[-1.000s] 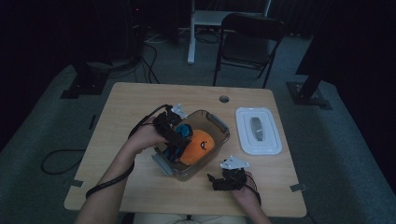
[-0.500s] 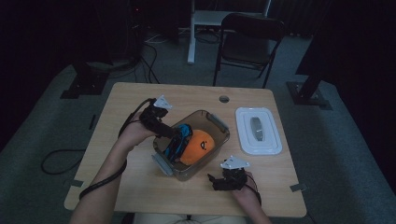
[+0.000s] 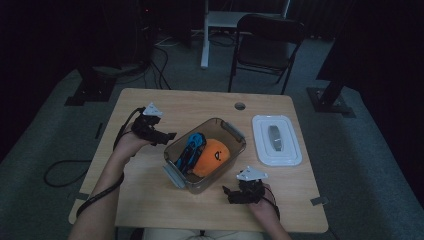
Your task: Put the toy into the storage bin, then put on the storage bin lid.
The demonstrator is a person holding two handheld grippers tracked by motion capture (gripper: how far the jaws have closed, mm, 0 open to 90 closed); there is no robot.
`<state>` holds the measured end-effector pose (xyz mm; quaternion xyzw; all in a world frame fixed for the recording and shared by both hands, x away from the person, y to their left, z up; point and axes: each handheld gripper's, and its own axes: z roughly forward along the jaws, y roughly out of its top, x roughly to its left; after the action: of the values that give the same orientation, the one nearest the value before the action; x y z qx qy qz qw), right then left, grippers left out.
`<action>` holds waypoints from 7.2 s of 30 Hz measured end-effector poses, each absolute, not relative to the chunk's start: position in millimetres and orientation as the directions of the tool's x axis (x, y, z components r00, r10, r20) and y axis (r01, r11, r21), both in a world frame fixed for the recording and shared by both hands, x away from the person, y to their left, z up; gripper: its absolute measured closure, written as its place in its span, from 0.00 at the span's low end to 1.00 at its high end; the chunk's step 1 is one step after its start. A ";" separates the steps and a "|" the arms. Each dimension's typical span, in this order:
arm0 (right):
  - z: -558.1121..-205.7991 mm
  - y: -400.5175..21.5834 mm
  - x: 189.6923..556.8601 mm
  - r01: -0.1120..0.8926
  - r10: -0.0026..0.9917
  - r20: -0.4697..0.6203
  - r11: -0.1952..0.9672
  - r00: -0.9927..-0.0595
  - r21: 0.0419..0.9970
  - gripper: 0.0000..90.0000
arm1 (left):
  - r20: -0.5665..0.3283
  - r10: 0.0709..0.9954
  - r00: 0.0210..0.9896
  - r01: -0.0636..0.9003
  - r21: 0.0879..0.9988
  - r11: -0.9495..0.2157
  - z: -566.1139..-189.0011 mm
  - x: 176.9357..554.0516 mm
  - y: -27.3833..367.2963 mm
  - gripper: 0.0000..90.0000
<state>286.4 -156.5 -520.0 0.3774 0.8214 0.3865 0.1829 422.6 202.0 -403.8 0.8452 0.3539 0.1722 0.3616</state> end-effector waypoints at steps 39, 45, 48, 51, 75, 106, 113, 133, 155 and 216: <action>-502.3 -171.1 310.4 0.491 0.812 -0.005 0.358 -0.583 0.794 0.13 | -0.026 0.668 0.744 0.486 0.707 -0.514 -475.9 399.1 183.2 0.14; -502.8 -177.8 311.3 0.491 0.822 -0.014 0.353 -0.569 0.796 0.13 | -0.012 0.649 0.760 0.466 0.705 -0.534 -475.0 385.3 175.0 0.14; -502.7 -178.6 313.7 0.493 0.818 -0.019 0.365 -0.576 0.790 0.13 | -0.018 0.642 0.766 0.462 0.711 -0.531 -475.2 379.6 172.7 0.14; -502.0 -178.0 317.0 0.492 0.811 -0.023 0.377 -0.585 0.785 0.13 | -0.008 0.652 0.758 0.459 0.716 -0.525 -474.7 373.9 172.3 0.13; -502.8 -172.3 348.2 0.465 0.798 -0.031 0.381 -0.601 0.799 0.17 | 0.038 0.674 0.738 0.465 0.695 -0.548 -466.5 341.6 170.3 0.13; -490.9 -228.5 358.5 0.531 0.894 0.004 0.263 -0.449 0.805 0.13 | -0.034 0.609 0.793 0.454 0.699 -0.553 -487.9 325.4 153.1 0.12; -488.3 -250.5 363.9 0.546 0.936 0.009 0.198 -0.353 0.814 0.16 | -0.048 0.617 0.785 0.462 0.708 -0.533 -493.5 322.4 161.6 0.12; -504.9 -289.1 397.4 0.633 0.979 -0.034 0.155 -0.199 0.759 0.19 | -0.035 0.565 0.824 0.426 0.695 -0.579 -494.2 316.6 134.9 0.12; -506.0 -292.1 409.1 0.656 0.978 0.003 0.137 -0.206 0.742 0.15 | -0.035 0.569 0.821 0.425 0.703 -0.570 -498.5 317.6 131.7 0.12; -458.5 -285.9 381.2 0.598 0.979 0.059 0.072 -0.197 0.798 0.75 | 0.002 0.714 0.700 0.507 0.702 -0.500 -522.8 321.2 197.6 0.12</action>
<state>381.2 -285.9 -458.5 0.5765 0.6835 0.3627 0.2625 321.2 197.6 -522.8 0.8532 0.3578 0.1480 0.3495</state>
